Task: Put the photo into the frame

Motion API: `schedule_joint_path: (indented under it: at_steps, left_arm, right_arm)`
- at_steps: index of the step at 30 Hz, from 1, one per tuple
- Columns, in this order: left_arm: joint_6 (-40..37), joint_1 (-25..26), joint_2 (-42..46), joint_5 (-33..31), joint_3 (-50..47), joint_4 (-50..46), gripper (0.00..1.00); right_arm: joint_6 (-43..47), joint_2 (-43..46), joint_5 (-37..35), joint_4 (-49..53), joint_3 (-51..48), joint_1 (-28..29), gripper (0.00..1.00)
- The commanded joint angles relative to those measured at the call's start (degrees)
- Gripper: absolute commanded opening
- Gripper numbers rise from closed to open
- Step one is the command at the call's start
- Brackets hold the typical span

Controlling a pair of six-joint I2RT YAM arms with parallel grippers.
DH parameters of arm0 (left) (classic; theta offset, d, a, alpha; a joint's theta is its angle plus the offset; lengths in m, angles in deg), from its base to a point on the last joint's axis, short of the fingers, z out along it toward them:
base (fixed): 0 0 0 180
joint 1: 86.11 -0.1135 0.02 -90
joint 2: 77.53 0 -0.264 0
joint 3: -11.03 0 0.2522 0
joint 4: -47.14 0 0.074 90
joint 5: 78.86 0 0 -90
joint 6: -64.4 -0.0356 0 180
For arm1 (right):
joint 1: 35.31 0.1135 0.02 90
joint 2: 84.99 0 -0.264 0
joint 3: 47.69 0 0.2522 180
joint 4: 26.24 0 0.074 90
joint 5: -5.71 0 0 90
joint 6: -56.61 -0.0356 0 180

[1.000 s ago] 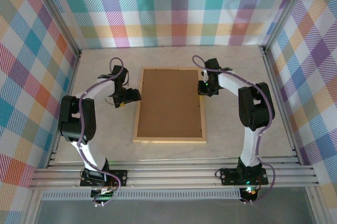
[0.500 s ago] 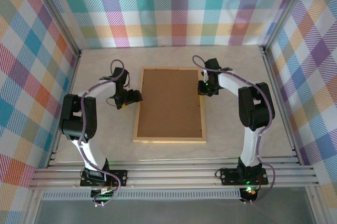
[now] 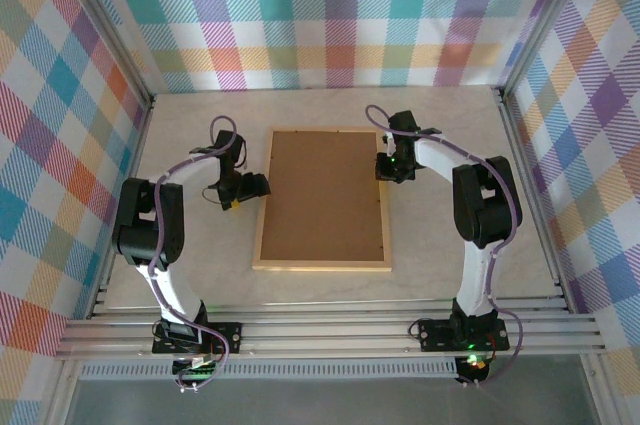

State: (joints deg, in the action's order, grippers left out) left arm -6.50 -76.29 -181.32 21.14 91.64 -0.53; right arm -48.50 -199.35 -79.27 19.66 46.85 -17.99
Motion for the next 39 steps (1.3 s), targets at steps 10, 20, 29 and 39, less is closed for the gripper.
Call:
schedule_joint_path:
  at_steps: [10,20,29,39]
  left_arm:
    - [0.04,2.91,-5.77,0.52,0.76,-0.19,0.81]
    - [-0.74,6.61,-10.80,1.43,1.79,-1.89,0.80]
    - [-0.73,8.89,-13.72,0.82,3.24,-3.44,0.80]
    - [-0.81,8.64,-8.92,3.31,7.73,-5.10,0.81]
  right_arm:
    - [-0.27,-1.31,0.87,2.57,-1.56,0.87,0.19]
    - [-0.50,-1.38,2.40,2.14,-1.45,0.96,0.19]
    - [-0.88,-1.32,3.07,2.15,-0.92,1.11,0.18]
    - [-1.13,-1.38,0.18,3.44,-0.40,1.00,0.18]
